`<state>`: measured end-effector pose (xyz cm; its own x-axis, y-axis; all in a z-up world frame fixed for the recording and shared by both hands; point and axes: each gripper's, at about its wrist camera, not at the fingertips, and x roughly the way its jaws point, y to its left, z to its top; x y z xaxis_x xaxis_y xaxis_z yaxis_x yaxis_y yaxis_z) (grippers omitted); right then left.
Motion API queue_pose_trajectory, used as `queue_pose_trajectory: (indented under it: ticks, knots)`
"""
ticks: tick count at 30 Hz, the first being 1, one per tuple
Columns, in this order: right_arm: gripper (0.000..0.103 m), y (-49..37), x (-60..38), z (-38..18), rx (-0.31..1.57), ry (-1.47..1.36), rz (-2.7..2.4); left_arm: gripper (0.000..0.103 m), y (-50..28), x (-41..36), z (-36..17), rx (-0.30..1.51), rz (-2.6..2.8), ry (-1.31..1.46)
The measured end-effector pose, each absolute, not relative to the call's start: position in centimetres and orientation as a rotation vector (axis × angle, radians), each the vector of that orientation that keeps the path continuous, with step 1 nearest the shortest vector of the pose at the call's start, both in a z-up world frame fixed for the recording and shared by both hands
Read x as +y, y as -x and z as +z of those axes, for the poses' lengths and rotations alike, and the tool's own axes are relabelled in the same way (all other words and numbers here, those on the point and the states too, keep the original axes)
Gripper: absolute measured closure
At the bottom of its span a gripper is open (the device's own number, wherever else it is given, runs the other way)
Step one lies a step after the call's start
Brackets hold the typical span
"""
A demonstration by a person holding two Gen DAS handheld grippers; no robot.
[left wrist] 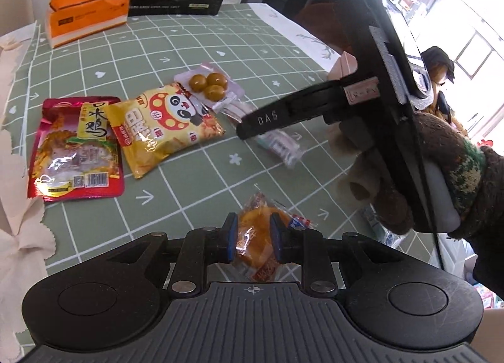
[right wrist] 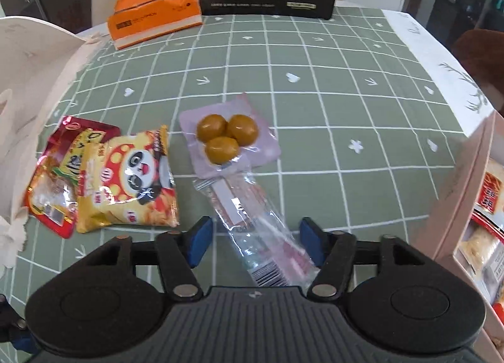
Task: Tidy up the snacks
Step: 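Grasp the wrapped round bun with the left gripper while the right gripper reaches the clear stick-snack packet, then close the right gripper on the clear stick-snack packet while the left gripper holds the bun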
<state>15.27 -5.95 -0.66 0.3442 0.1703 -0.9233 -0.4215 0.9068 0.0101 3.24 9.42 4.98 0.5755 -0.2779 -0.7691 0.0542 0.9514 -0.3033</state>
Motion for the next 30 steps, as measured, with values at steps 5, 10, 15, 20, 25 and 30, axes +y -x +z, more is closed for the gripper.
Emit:
queue_pose_trajectory:
  ticks: [5,10,15,20,25,30]
  knots:
    - [0.065,-13.3,-7.0,0.2,1.177,0.252,0.391,0.078,-3.3,8.9,4.8,0.923,-0.238,0.227]
    - [0.065,-9.2,-10.9,0.9,1.192,0.223,0.337,0.077,-2.7,7.6,4.3,0.920,-0.294,0.120]
    - [0.065,-4.9,-15.4,1.7,1.186,0.202,0.257,0.077,-2.2,5.1,3.9,0.898,-0.315,-0.046]
    - [0.056,-2.8,-17.8,2.2,1.205,0.144,0.186,0.073,-1.7,1.6,3.7,0.887,-0.318,-0.275]
    - [0.054,-2.1,-18.9,2.4,1.225,0.082,0.153,0.053,-1.6,-0.2,3.3,0.888,-0.366,-0.336]
    - [0.054,-0.9,-18.9,2.7,1.221,0.092,0.146,0.052,-1.5,-0.9,3.5,0.873,-0.391,-0.349]
